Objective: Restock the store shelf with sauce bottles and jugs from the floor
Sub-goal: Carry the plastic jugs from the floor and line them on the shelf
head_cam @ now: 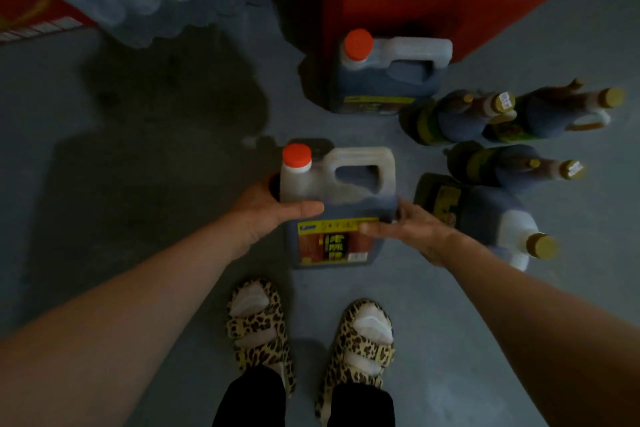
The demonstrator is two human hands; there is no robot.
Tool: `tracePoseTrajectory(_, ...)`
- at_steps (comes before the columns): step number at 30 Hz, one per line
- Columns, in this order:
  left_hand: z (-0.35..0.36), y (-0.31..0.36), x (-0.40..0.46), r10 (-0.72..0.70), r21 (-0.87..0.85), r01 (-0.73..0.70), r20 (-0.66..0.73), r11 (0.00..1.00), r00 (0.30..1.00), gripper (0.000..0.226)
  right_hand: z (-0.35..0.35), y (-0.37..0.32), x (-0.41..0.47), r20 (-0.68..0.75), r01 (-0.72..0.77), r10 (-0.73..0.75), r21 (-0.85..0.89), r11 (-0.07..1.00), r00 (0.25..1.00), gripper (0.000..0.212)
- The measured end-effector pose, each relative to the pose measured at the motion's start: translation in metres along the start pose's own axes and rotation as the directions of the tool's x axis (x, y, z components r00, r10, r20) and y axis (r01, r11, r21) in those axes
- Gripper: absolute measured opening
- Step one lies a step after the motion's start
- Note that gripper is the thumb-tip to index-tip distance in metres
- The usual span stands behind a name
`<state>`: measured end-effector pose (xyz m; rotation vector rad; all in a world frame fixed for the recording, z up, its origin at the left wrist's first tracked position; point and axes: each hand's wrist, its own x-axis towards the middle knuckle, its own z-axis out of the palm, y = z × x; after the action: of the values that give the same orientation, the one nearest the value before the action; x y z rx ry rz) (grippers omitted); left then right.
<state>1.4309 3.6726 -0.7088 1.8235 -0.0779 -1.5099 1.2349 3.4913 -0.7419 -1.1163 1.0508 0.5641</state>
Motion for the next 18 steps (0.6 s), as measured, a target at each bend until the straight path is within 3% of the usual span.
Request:
tracePoseTrajectory(2,-0.007,-0.002,-0.027,-0.073,-0.049,0.071,-0.028,0.996,0.997,0.075,0.017,-0.006,-0.021,0.033,-0.044,0.044,-0.010,0.999,0.998,0.089)
tracePoseTrajectory(6,-0.022,0.004,-0.082,-0.134,-0.119,0.121,-0.103,0.986,0.986,0.077,0.051,-0.022,-0.066,0.060,-0.077,0.074,0.044,0.996,0.995,0.056)
tracePoseTrajectory(10,-0.043,0.037,-0.145,-0.133,-0.189,0.103,-0.150,0.977,0.980,0.060,0.080,-0.059,-0.121,0.065,-0.104,0.099,0.081,0.991,0.993,0.069)
tracePoseTrajectory(14,-0.068,0.079,-0.216,-0.107,-0.243,0.056,-0.203,0.968,0.973,0.067,0.109,-0.107,-0.183,0.070,-0.062,0.054,0.129,0.990,0.996,0.073)
tracePoseTrajectory(18,-0.099,0.131,-0.302,-0.039,-0.280,-0.041,-0.272,0.959,0.961,0.073,0.142,-0.171,-0.256,0.068,0.012,-0.015,0.044,0.999,0.998,0.064)
